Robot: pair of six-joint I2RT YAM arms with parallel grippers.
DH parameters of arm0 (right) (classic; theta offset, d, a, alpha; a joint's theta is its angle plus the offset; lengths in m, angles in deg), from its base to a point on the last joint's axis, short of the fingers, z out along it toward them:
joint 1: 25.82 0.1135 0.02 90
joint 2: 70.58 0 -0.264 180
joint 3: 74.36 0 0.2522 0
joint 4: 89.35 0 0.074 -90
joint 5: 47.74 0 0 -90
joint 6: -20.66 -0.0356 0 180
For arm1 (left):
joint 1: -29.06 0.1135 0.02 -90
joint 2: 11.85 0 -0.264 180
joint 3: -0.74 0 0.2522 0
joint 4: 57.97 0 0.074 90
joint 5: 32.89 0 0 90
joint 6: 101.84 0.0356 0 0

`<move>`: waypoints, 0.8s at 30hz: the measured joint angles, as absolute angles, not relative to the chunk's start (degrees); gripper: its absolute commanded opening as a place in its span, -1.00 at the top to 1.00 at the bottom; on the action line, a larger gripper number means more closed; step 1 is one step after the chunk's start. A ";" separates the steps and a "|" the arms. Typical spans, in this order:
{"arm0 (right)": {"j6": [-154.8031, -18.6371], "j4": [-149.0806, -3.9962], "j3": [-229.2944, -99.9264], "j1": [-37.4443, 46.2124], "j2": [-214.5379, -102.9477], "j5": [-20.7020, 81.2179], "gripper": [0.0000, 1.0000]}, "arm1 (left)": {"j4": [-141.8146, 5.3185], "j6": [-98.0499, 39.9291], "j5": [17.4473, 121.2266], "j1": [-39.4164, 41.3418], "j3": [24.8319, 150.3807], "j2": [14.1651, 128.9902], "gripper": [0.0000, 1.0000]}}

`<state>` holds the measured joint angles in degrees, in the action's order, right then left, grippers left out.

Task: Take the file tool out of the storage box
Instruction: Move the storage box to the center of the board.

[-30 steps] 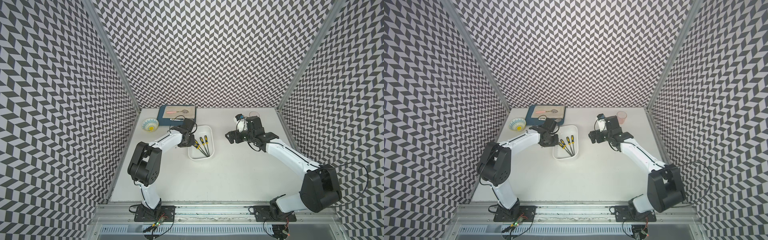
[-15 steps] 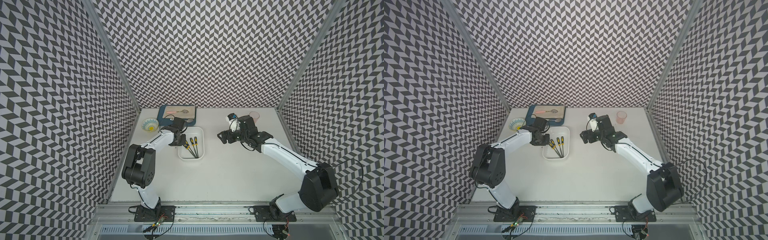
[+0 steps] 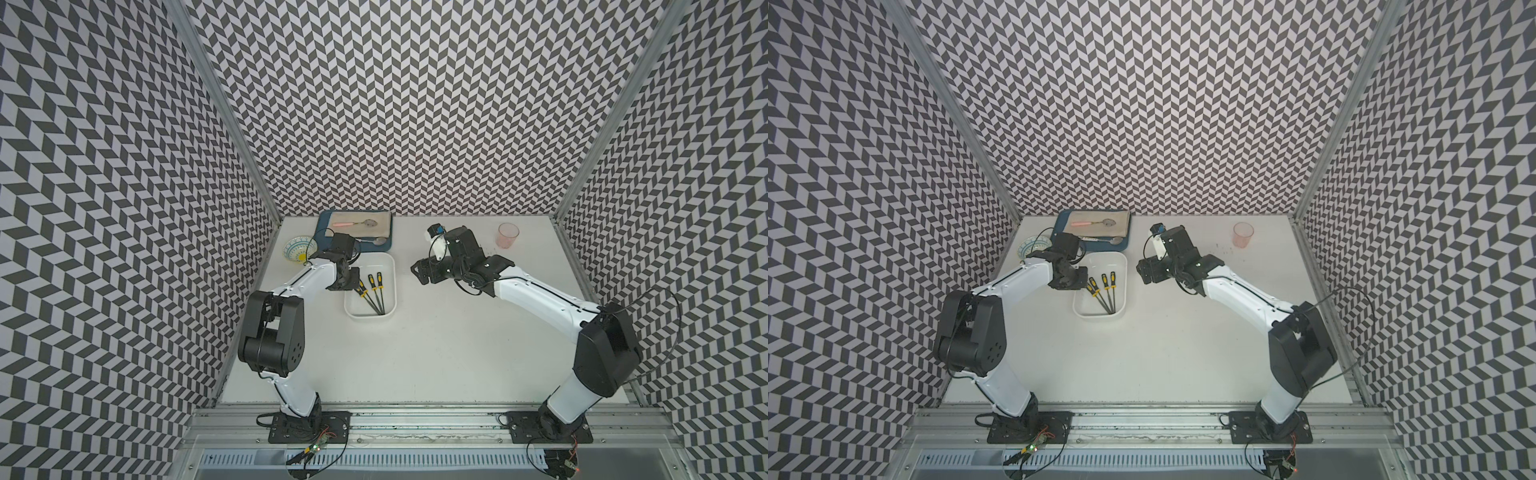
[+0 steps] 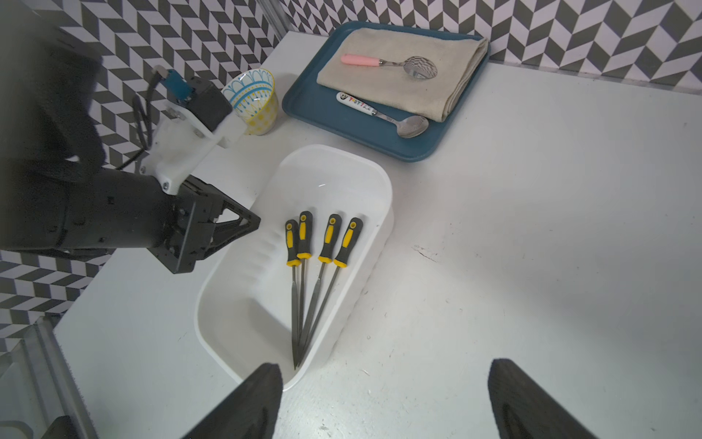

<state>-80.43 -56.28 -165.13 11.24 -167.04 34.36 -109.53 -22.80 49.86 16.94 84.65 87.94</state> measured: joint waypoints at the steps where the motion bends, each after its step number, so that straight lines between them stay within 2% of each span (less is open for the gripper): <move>1: -80.52 -56.25 -165.85 11.74 -167.72 34.60 -0.76 | -109.51 -22.47 49.86 16.94 84.65 87.89 0.25; 2: -80.54 -56.21 -166.58 12.25 -168.46 34.79 -0.76 | -109.49 -22.39 49.88 16.94 84.65 87.87 0.12; 6: -80.56 -56.15 -168.52 13.51 -170.74 35.56 -0.76 | -109.44 -22.19 49.91 16.94 84.65 87.85 -0.10; 10: -80.67 -56.10 -168.65 13.82 -171.15 36.04 -0.76 | -109.44 -22.21 49.75 16.94 84.61 87.04 -0.20; 11: -80.78 -56.10 -168.67 13.82 -171.15 36.08 -0.76 | -109.40 -22.17 49.73 16.94 84.59 86.52 -0.29; 17: -80.80 -56.30 -168.98 13.82 -171.26 36.28 -0.76 | -108.96 -23.09 49.84 17.14 84.59 82.65 -0.34; 22: -80.73 -56.32 -169.18 14.15 -171.42 36.39 -0.73 | -104.96 -24.59 50.98 18.41 82.82 75.08 -0.30; 24: -80.58 -56.32 -170.20 14.58 -172.11 36.65 -0.72 | -101.90 -25.34 52.35 19.67 80.76 70.30 -0.42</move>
<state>-80.58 -56.32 -170.20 14.58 -172.11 36.65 -101.90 -25.34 52.35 19.67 80.76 70.30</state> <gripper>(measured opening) 0.863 0.666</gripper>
